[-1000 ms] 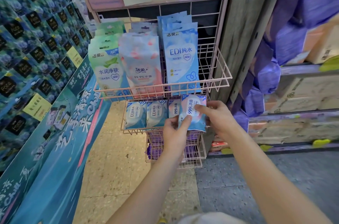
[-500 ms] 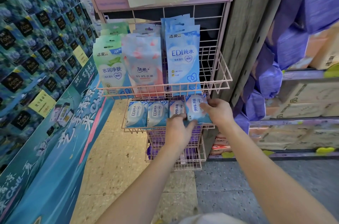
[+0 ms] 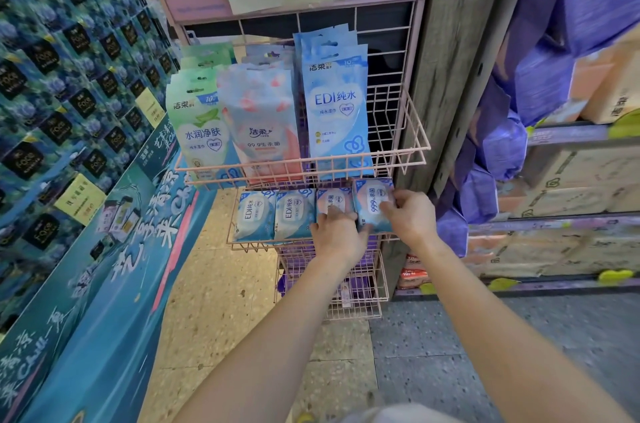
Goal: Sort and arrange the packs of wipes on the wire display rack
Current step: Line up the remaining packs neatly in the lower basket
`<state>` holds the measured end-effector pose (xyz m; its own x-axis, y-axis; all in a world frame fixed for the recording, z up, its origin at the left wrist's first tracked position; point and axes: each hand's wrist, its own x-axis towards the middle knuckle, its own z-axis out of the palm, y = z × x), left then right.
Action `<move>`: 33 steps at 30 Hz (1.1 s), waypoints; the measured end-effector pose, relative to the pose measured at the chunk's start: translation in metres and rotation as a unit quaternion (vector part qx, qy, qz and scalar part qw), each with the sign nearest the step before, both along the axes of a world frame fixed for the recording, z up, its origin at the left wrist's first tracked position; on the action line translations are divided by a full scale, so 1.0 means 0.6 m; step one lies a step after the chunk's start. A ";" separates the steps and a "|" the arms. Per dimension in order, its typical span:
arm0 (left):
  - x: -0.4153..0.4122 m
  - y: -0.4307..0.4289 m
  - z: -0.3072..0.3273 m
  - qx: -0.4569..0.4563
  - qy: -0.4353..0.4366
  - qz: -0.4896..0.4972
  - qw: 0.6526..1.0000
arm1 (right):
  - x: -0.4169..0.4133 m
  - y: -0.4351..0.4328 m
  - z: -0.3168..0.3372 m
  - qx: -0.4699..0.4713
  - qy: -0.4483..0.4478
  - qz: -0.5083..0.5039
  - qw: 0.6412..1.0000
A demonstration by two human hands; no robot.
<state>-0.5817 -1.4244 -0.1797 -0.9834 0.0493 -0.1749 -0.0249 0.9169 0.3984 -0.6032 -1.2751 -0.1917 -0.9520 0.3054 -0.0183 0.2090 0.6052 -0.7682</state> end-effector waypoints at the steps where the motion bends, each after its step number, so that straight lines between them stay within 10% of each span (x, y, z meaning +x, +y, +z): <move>1: 0.000 0.001 0.000 -0.021 0.002 -0.011 1.000 | -0.001 0.001 -0.005 0.007 -0.005 0.002 1.000; 17: -0.020 0.008 0.010 -0.090 -0.037 -0.039 0.994 | -0.012 -0.022 -0.010 0.203 -0.061 0.051 0.976; 28: 0.037 -0.020 0.087 0.054 0.123 -0.022 0.991 | 0.076 -0.027 0.074 0.021 0.145 0.008 0.989; 33: 0.094 -0.030 0.151 0.174 0.310 -0.038 0.934 | 0.142 -0.048 0.181 -0.093 0.278 -0.018 0.956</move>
<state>-0.5254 -1.4423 -0.0890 -0.8821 0.0705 0.4658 0.3687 0.7186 0.5896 -0.5177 -1.3041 -0.0832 -0.8196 0.3797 0.4290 -0.2436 0.4468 -0.8608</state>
